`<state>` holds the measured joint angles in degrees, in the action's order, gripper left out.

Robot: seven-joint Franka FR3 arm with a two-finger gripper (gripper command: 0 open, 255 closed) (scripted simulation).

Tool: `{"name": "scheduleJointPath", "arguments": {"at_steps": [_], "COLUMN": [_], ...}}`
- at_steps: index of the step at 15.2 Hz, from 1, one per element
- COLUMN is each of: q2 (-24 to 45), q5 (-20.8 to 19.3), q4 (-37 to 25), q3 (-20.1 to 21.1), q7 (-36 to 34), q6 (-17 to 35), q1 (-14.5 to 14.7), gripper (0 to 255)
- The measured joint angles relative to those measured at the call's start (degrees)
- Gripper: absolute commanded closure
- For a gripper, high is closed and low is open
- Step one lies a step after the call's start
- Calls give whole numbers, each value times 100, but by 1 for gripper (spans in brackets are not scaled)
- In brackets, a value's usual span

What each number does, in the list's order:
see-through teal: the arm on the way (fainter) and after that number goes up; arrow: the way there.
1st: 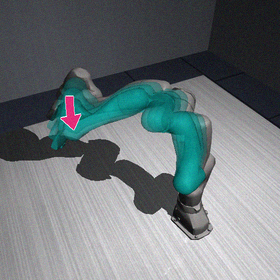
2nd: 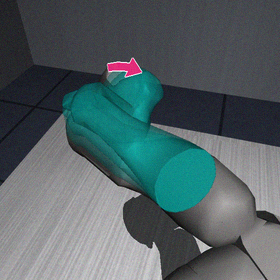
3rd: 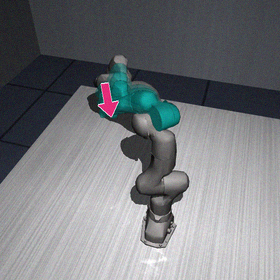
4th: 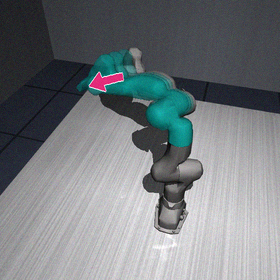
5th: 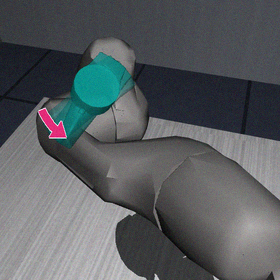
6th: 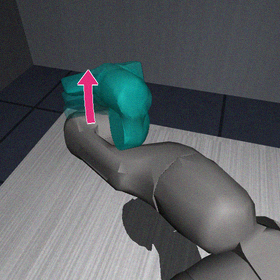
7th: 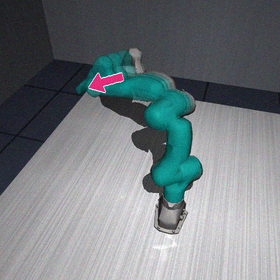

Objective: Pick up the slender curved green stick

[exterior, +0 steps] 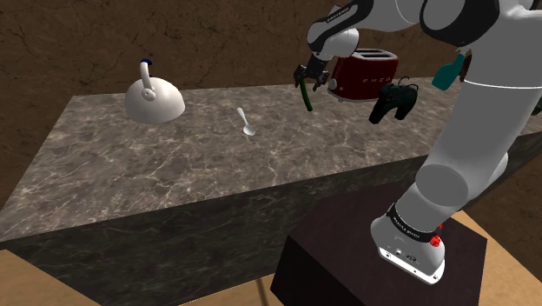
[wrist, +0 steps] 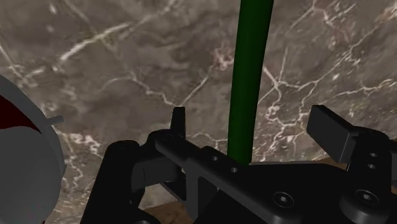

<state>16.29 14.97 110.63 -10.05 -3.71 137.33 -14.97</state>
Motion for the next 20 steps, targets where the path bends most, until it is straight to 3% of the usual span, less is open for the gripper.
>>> {"name": "scheduleJointPath", "arguments": {"at_steps": [1,11,20], "q2": [4,8,-289], "q5": [3,7,-169], "q4": [8,14,-211], "q3": [2,3,-57], "q7": [2,4,-172], "q6": [13,26,-518], "q1": [1,1,30], "gripper": [255,255,255]}}
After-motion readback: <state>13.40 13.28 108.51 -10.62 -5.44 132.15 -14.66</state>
